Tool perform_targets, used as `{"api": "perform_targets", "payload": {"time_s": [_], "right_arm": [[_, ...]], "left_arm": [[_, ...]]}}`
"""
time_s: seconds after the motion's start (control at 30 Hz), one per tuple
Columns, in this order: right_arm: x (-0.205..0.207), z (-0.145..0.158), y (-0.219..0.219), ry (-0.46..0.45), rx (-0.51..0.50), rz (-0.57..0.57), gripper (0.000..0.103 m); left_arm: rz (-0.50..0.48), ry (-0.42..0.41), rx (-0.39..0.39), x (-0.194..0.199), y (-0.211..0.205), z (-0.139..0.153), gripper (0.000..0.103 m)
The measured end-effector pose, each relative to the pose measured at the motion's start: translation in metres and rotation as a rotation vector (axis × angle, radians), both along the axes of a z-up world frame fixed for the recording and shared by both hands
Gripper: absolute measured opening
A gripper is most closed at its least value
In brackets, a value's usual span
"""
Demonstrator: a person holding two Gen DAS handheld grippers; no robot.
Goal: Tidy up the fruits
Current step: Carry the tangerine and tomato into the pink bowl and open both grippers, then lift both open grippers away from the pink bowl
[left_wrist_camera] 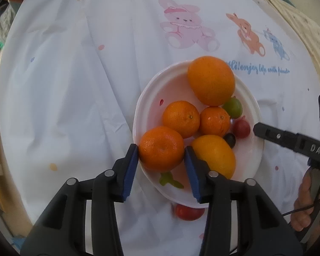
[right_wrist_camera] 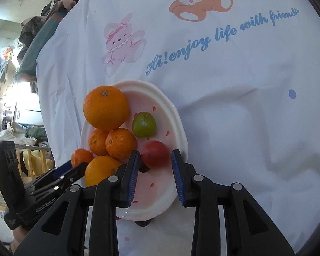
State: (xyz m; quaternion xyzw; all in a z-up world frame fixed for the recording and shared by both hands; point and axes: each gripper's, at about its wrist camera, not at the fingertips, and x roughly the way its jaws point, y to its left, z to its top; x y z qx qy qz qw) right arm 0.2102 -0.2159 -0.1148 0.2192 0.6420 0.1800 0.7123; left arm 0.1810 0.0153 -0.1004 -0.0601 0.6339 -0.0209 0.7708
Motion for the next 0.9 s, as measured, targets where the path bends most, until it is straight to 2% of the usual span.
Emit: {"api": "perform_targets", "payload": {"time_s": [0.03, 0.07, 0.1, 0.17, 0.4, 0.6, 0.7, 0.9], "right_arm": [[0.0, 0.001, 0.0, -0.002, 0.002, -0.002, 0.046], [0.0, 0.003, -0.001, -0.009, 0.011, -0.007, 0.051], [0.0, 0.005, -0.002, -0.019, 0.017, -0.012, 0.051], [0.0, 0.01, -0.001, -0.04, 0.013, -0.009, 0.051], [0.001, 0.017, 0.0, -0.049, 0.02, -0.011, 0.052], [-0.001, 0.033, -0.006, -0.094, 0.024, -0.026, 0.052], [-0.007, 0.04, -0.009, -0.105, 0.022, -0.037, 0.054], [-0.022, 0.057, -0.013, -0.149, -0.008, -0.043, 0.064]], "left_arm": [[0.0, 0.003, 0.033, 0.0, -0.001, 0.0, 0.066], [0.01, -0.01, 0.079, -0.001, -0.001, 0.001, 0.077], [0.017, -0.026, 0.081, -0.002, 0.0, 0.003, 0.09], [0.02, -0.048, 0.046, -0.003, 0.002, 0.007, 0.09], [-0.005, -0.067, 0.061, -0.003, -0.001, 0.011, 0.09], [0.009, -0.091, 0.072, -0.007, 0.003, 0.017, 0.09], [0.014, -0.103, 0.065, -0.009, 0.006, 0.022, 0.09], [0.033, -0.18, 0.051, -0.021, 0.013, 0.048, 0.09]]}}
